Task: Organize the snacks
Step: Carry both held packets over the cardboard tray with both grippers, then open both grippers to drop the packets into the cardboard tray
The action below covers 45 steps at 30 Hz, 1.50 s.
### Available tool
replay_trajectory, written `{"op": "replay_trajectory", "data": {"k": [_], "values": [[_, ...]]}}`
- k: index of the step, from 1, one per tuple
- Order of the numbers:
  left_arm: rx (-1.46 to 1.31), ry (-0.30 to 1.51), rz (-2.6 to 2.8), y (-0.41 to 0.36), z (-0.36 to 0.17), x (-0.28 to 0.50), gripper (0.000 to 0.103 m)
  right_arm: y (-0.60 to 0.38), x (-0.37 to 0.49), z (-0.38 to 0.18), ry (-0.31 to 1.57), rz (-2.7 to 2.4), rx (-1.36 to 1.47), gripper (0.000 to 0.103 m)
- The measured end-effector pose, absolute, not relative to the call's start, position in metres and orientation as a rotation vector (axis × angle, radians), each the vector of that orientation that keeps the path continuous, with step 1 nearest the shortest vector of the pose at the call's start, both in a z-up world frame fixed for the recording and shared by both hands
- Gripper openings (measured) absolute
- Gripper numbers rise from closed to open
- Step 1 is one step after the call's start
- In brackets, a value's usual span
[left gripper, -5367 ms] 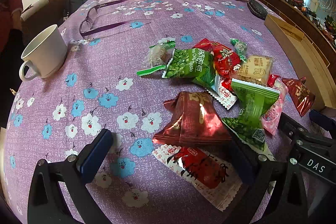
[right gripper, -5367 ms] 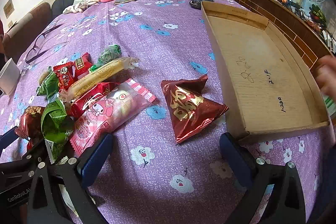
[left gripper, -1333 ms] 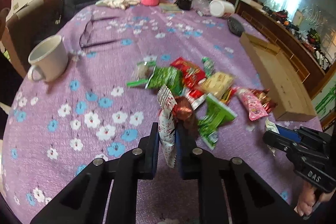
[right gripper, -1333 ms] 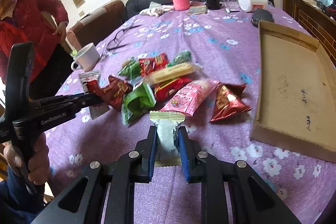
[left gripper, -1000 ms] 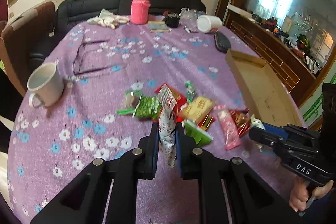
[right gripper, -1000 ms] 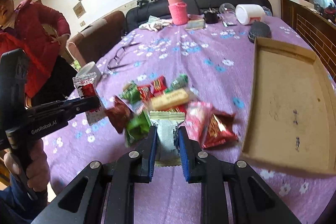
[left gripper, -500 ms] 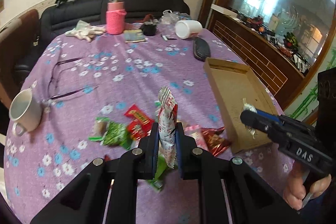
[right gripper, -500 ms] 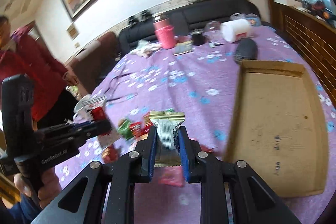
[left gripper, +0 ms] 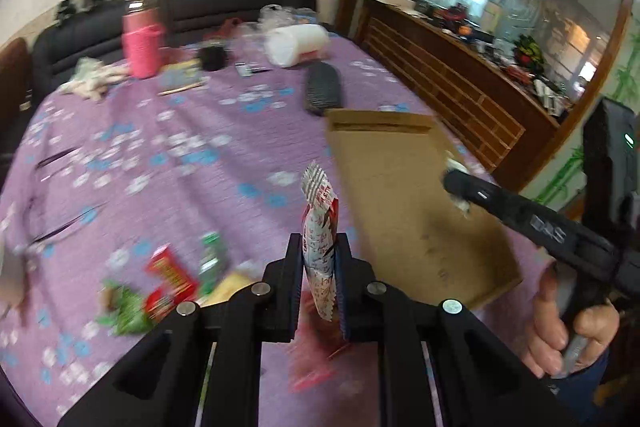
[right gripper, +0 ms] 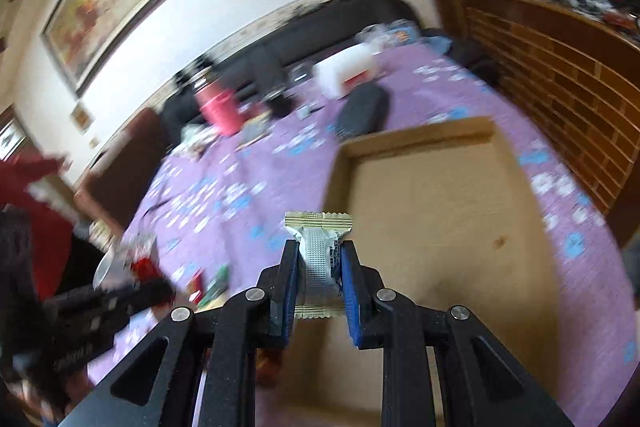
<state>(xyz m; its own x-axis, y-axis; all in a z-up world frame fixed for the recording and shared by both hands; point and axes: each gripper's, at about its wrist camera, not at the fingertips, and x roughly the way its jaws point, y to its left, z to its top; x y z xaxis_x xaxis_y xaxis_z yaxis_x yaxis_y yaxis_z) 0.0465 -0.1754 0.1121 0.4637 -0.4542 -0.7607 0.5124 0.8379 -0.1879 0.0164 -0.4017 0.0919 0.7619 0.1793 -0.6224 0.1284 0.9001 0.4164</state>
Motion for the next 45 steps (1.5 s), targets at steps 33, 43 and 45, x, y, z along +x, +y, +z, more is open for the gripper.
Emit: {"op": "replay_trajectory", "data": {"k": [33, 43, 45], "values": [[0.131, 1.038, -0.637, -0.310, 0.040, 0.103, 0.033, -0.474, 0.078, 0.030, 0.824, -0.196, 0.536, 0.045], [0.139, 0.953, -0.638, -0.291, 0.068, 0.084, 0.047, -0.474, 0.059, 0.054, 0.666, -0.207, 0.553, 0.054], [0.139, 0.934, -0.634, -0.285, 0.073, 0.079, 0.049, -0.474, 0.057, 0.057, 0.644, -0.202, 0.558, 0.054]]}}
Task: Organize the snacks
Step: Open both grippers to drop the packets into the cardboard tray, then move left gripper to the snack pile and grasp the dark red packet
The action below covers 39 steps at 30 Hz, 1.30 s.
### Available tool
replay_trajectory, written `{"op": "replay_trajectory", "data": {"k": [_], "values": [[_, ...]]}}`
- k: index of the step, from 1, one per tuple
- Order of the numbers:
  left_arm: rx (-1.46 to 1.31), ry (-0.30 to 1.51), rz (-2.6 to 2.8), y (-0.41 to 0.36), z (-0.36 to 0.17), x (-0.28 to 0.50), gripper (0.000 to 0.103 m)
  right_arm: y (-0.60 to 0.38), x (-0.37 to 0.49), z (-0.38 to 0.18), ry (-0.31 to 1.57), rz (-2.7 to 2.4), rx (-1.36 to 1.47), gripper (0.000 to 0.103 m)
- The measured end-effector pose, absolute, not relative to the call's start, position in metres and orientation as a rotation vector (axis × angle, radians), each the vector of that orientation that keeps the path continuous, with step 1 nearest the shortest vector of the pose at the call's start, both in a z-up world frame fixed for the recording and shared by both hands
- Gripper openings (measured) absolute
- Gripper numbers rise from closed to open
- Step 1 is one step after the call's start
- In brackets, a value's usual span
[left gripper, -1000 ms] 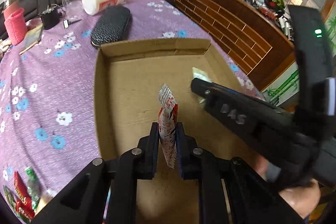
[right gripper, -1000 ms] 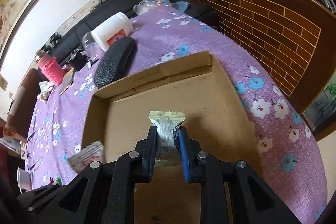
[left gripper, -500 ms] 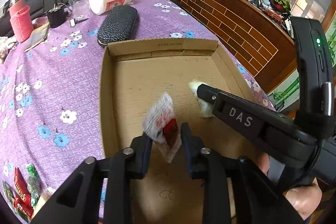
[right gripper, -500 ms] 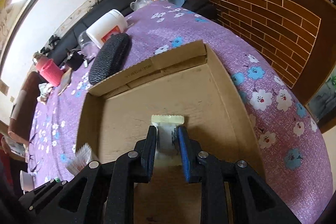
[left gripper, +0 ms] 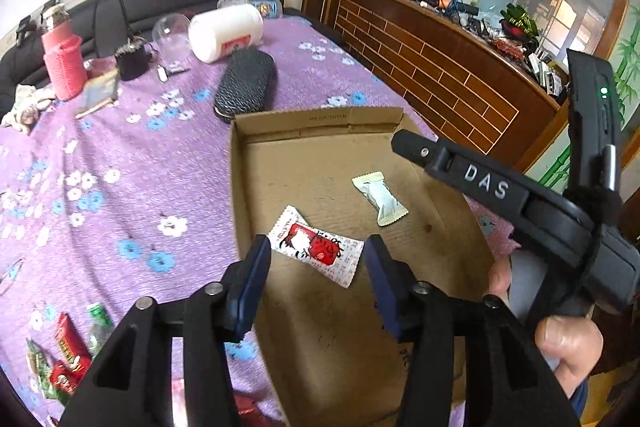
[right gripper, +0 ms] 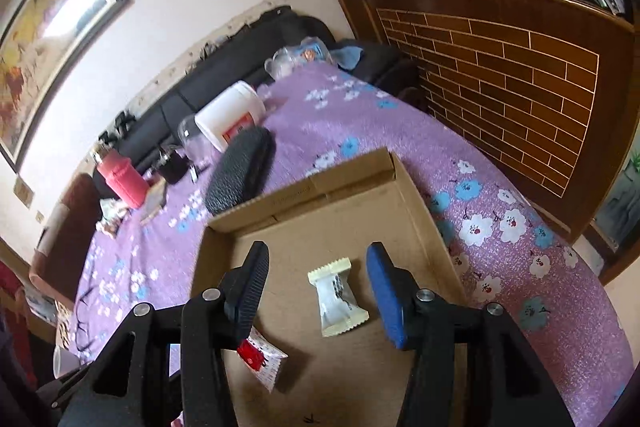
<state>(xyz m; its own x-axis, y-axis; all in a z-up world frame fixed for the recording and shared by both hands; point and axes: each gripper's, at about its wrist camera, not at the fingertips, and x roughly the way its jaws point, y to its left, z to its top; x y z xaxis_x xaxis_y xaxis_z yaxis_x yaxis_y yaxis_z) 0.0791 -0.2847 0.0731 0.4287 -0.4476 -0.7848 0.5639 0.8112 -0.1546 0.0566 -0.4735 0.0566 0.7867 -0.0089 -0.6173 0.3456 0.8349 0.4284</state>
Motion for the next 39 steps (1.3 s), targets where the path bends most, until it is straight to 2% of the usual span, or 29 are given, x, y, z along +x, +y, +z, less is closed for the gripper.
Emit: {"op": "replay_trajectory", "data": {"k": [9, 23, 39], "values": [[0.112, 0.915, -0.625, -0.253, 0.082, 0.059, 0.049, -0.452, 0.046, 0.072, 0.554, -0.152, 0.510, 0.055], [0.026, 0.918, -0.554, -0.176, 0.083, 0.036, 0.049, -0.386, 0.042, 0.077, 0.534, 0.004, 0.331, 0.055], [-0.127, 1.016, -0.242, -0.006, 0.057, 0.010, 0.049, -0.345, 0.044, 0.067, 0.571, 0.104, 0.235, 0.055]]}}
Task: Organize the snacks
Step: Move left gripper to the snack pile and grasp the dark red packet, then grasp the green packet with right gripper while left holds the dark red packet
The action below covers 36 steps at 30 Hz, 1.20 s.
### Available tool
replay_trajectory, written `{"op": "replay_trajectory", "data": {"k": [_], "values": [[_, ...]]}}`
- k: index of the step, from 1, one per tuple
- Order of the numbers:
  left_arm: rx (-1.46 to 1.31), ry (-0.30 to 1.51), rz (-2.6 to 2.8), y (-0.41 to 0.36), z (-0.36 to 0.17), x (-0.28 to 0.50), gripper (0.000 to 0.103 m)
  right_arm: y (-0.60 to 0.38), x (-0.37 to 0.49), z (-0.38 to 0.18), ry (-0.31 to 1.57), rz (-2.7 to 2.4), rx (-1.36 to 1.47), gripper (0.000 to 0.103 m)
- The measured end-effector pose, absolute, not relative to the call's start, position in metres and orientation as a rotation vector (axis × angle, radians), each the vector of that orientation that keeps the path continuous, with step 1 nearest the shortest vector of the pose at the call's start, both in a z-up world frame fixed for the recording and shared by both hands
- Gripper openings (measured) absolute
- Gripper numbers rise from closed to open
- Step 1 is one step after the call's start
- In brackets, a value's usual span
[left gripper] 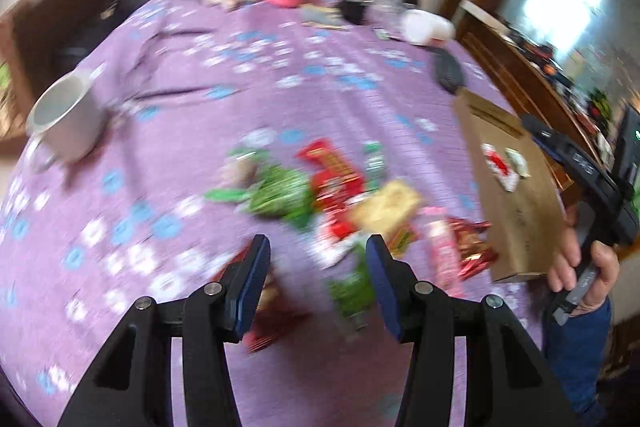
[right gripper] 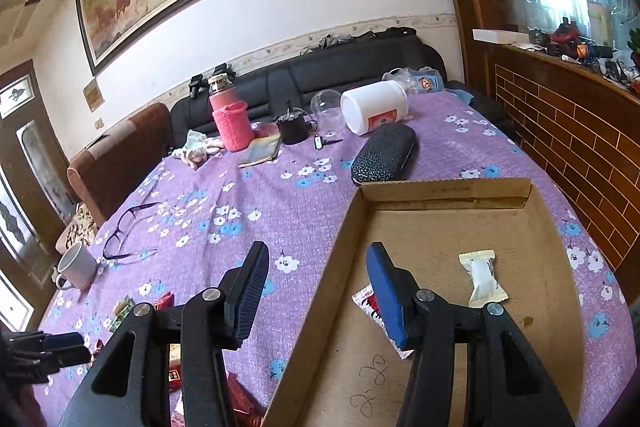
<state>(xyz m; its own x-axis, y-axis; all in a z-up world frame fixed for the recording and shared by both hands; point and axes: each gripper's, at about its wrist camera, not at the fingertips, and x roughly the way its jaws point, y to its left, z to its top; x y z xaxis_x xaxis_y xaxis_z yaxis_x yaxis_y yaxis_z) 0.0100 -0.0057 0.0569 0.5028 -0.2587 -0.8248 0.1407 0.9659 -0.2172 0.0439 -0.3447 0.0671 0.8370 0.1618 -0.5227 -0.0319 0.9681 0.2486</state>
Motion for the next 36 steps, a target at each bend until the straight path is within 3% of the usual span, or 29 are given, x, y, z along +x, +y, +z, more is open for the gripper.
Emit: {"op": "replay_trajectory", "data": {"k": [11, 16, 22, 36], "values": [[-0.150, 1.110, -0.157, 0.009, 0.010, 0.009, 0.049, -0.334, 0.039, 0.069, 0.563, 0.141, 0.210, 0.055], [-0.064, 1.026, -0.136, 0.003, 0.009, 0.006, 0.044, -0.315, 0.032, 0.070, 0.588, 0.241, 0.212, 0.055], [-0.065, 0.980, -0.153, 0.010, 0.013, 0.014, 0.034, -0.271, 0.017, 0.062, 0.712, 0.433, 0.249, 0.055], [-0.106, 0.922, -0.132, 0.024, 0.016, 0.020, 0.034, -0.184, -0.005, 0.012, 1.071, 0.540, 0.363, 0.055]]}}
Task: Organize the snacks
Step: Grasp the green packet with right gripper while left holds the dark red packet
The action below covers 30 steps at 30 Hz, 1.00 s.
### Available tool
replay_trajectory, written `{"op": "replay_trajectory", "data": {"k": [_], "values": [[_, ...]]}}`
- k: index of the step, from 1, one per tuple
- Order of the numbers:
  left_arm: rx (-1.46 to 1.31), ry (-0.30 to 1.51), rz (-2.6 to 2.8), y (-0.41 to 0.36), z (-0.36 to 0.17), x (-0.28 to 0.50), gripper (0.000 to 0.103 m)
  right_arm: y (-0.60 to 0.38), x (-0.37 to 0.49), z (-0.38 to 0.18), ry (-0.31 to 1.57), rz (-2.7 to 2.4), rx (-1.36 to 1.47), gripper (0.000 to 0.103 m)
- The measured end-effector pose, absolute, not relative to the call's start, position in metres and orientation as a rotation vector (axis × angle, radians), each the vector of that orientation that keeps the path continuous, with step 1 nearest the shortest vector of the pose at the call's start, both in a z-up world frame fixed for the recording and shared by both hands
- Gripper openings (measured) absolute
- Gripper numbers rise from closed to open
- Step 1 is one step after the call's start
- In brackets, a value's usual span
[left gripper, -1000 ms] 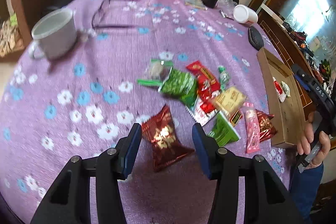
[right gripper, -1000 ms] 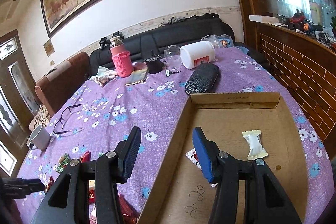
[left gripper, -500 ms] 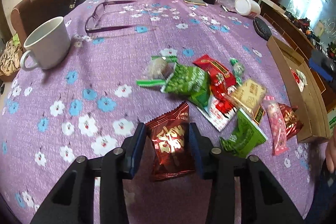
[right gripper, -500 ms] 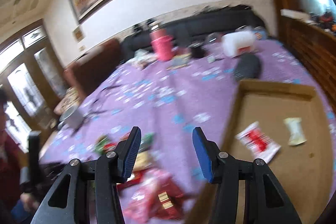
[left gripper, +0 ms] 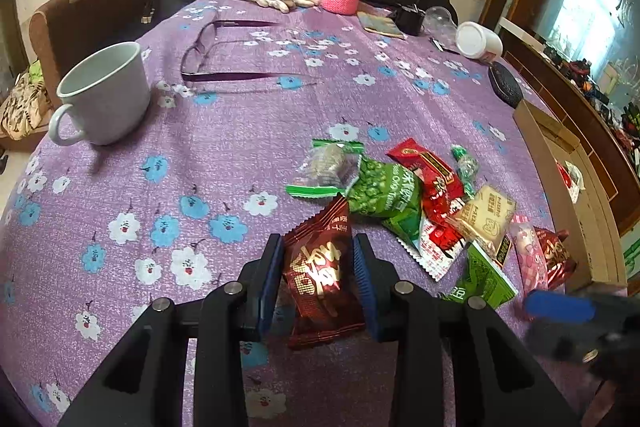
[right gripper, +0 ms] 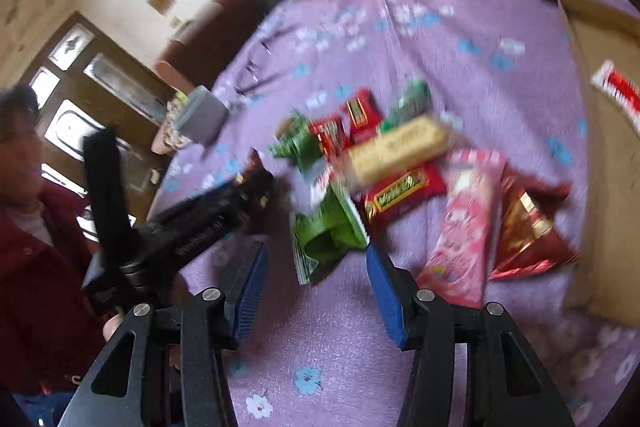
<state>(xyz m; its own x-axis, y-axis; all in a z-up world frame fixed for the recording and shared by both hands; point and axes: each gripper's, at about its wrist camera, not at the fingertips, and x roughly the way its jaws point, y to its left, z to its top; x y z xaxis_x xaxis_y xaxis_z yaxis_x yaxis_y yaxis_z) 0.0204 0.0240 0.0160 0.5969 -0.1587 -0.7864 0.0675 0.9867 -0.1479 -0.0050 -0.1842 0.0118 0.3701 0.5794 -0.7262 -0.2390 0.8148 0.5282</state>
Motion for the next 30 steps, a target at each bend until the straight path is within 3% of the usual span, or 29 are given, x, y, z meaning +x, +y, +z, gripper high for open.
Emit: {"op": "replay_trajectory", "data": {"k": [10, 12, 14, 21, 30], "values": [[-0.119, 0.922, -0.134, 0.027, 0.016, 0.020, 0.034, -0.144, 0.013, 0.000, 1.072, 0.430, 0.149, 0.053], [-0.111, 0.921, -0.133, 0.025, 0.015, 0.019, 0.034, -0.136, 0.010, -0.001, 1.054, 0.470, 0.082, 0.033], [-0.100, 0.918, -0.131, 0.023, 0.016, 0.019, 0.034, -0.137, 0.004, 0.002, 1.006, 0.464, 0.031, 0.029], [-0.051, 0.892, -0.129, 0.013, 0.017, 0.018, 0.034, -0.165, 0.004, 0.014, 0.840, 0.476, 0.082, 0.027], [-0.013, 0.851, -0.143, 0.005, 0.021, 0.015, 0.034, -0.168, 0.000, 0.024, 0.776, 0.479, 0.143, 0.027]]}}
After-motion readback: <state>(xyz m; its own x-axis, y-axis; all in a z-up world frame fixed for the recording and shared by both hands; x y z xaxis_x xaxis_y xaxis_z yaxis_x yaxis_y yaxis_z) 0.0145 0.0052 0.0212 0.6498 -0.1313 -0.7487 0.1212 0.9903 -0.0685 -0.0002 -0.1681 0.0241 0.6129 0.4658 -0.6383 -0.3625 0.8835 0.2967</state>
